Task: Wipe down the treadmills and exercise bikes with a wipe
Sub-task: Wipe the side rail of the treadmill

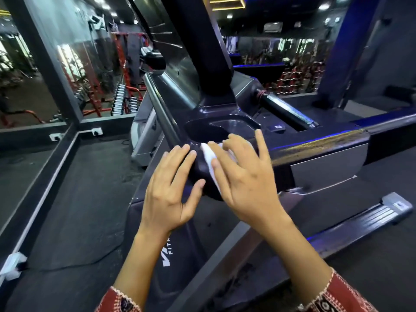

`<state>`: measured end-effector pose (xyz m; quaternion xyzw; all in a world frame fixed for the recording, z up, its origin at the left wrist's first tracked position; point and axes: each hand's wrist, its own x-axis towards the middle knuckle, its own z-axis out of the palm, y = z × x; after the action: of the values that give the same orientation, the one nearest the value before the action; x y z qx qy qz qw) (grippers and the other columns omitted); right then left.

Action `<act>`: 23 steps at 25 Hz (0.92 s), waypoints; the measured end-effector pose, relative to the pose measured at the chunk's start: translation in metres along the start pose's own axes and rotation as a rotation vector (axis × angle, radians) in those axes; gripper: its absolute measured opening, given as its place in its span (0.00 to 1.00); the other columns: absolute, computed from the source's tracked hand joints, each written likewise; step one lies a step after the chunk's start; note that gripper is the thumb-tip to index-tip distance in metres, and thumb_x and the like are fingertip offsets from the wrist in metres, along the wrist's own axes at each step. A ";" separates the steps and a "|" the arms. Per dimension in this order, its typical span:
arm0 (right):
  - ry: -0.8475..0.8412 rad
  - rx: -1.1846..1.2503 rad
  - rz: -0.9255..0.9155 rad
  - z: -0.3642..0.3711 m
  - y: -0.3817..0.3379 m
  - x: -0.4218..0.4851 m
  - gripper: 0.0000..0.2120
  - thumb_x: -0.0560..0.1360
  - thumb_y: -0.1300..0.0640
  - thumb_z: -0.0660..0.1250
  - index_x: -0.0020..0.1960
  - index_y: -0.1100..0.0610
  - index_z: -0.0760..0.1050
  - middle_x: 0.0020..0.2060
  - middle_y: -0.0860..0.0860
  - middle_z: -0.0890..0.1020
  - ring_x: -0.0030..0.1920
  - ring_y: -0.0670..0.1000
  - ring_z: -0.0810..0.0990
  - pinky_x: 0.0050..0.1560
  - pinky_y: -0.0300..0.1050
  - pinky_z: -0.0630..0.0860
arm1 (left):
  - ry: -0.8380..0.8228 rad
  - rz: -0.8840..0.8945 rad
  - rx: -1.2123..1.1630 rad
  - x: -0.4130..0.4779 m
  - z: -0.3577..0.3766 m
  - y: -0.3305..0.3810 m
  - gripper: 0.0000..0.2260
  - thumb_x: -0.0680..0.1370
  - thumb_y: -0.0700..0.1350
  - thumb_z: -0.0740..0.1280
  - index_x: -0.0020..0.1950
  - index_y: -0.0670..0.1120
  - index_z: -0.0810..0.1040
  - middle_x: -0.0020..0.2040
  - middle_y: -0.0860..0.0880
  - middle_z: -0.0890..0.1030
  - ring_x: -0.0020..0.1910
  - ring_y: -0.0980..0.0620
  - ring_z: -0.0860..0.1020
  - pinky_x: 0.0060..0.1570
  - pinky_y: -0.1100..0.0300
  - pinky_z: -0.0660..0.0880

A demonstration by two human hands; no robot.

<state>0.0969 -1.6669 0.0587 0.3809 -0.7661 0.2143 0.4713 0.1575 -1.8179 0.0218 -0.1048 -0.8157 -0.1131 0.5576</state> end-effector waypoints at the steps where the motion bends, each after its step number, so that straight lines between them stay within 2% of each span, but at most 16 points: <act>1: 0.037 0.014 0.072 -0.005 0.013 -0.004 0.17 0.80 0.56 0.55 0.61 0.60 0.79 0.51 0.53 0.81 0.59 0.57 0.78 0.72 0.64 0.56 | 0.004 -0.003 -0.003 0.002 0.000 0.003 0.19 0.79 0.46 0.62 0.64 0.33 0.74 0.63 0.36 0.75 0.65 0.40 0.73 0.64 0.42 0.69; 3: 0.068 0.061 0.145 -0.014 0.029 -0.009 0.16 0.80 0.57 0.56 0.60 0.61 0.78 0.53 0.54 0.82 0.61 0.58 0.77 0.73 0.61 0.54 | 0.000 -0.023 -0.012 0.006 0.000 0.009 0.19 0.79 0.46 0.62 0.62 0.32 0.75 0.62 0.37 0.76 0.64 0.41 0.73 0.65 0.43 0.69; 6: -0.024 0.181 -0.038 -0.014 0.024 -0.004 0.16 0.79 0.59 0.57 0.59 0.65 0.78 0.54 0.59 0.80 0.56 0.61 0.78 0.66 0.53 0.66 | 0.016 -0.051 0.010 0.016 0.006 0.019 0.18 0.79 0.46 0.62 0.60 0.33 0.77 0.61 0.37 0.77 0.63 0.42 0.74 0.67 0.45 0.67; 8: -0.052 0.222 -0.048 -0.014 0.036 -0.008 0.17 0.81 0.57 0.55 0.60 0.65 0.78 0.57 0.59 0.80 0.58 0.60 0.78 0.64 0.52 0.69 | 0.037 -0.036 0.033 0.022 0.013 0.032 0.16 0.78 0.45 0.62 0.58 0.33 0.79 0.59 0.38 0.78 0.62 0.43 0.74 0.68 0.46 0.66; 10: -0.040 0.172 0.037 -0.019 0.077 -0.015 0.20 0.82 0.55 0.52 0.61 0.64 0.78 0.59 0.57 0.79 0.60 0.58 0.77 0.65 0.53 0.68 | 0.016 -0.007 0.059 0.029 0.022 0.050 0.16 0.78 0.45 0.63 0.58 0.34 0.79 0.59 0.38 0.79 0.62 0.43 0.74 0.68 0.46 0.66; 13: 0.018 0.118 0.193 -0.028 0.128 -0.021 0.18 0.82 0.56 0.52 0.59 0.62 0.78 0.56 0.55 0.80 0.57 0.59 0.76 0.65 0.50 0.66 | -0.047 0.017 0.156 0.039 0.040 0.075 0.17 0.77 0.46 0.64 0.58 0.34 0.80 0.58 0.39 0.80 0.61 0.41 0.77 0.68 0.46 0.66; 14: 0.007 0.099 0.182 -0.028 0.129 -0.018 0.18 0.82 0.56 0.52 0.59 0.61 0.78 0.55 0.54 0.80 0.57 0.58 0.76 0.64 0.50 0.65 | -0.059 0.023 0.206 0.043 0.047 0.083 0.17 0.77 0.46 0.63 0.58 0.35 0.80 0.57 0.39 0.80 0.60 0.40 0.78 0.68 0.46 0.66; 18: -0.086 0.159 -0.080 -0.029 0.144 -0.022 0.20 0.83 0.53 0.51 0.63 0.59 0.77 0.59 0.53 0.79 0.61 0.57 0.76 0.63 0.54 0.67 | -0.067 0.014 0.344 0.055 0.070 0.108 0.17 0.77 0.47 0.62 0.57 0.36 0.81 0.56 0.39 0.81 0.56 0.41 0.80 0.64 0.47 0.67; 20: -0.035 0.122 0.020 -0.034 0.191 -0.022 0.18 0.82 0.53 0.52 0.61 0.57 0.78 0.56 0.52 0.80 0.57 0.59 0.77 0.59 0.54 0.67 | -0.066 -0.017 0.383 0.058 0.080 0.118 0.17 0.76 0.47 0.62 0.56 0.36 0.81 0.56 0.39 0.81 0.55 0.41 0.80 0.63 0.47 0.68; 22: 0.016 0.082 0.183 -0.037 0.217 -0.024 0.18 0.82 0.54 0.52 0.59 0.57 0.78 0.55 0.52 0.80 0.57 0.60 0.76 0.62 0.54 0.63 | -0.073 -0.036 0.418 0.063 0.094 0.129 0.18 0.76 0.47 0.62 0.57 0.37 0.81 0.56 0.39 0.81 0.56 0.40 0.80 0.62 0.47 0.67; 23: 0.022 0.063 0.176 -0.033 0.217 -0.028 0.18 0.82 0.54 0.52 0.61 0.58 0.78 0.57 0.52 0.80 0.59 0.60 0.75 0.64 0.54 0.61 | -0.080 -0.037 0.430 0.066 0.103 0.137 0.18 0.76 0.47 0.62 0.57 0.37 0.81 0.56 0.39 0.81 0.56 0.40 0.80 0.62 0.47 0.67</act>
<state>-0.0478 -1.4990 0.0563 0.3246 -0.7841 0.2831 0.4469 0.0828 -1.6537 0.0566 0.0271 -0.8443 0.0573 0.5321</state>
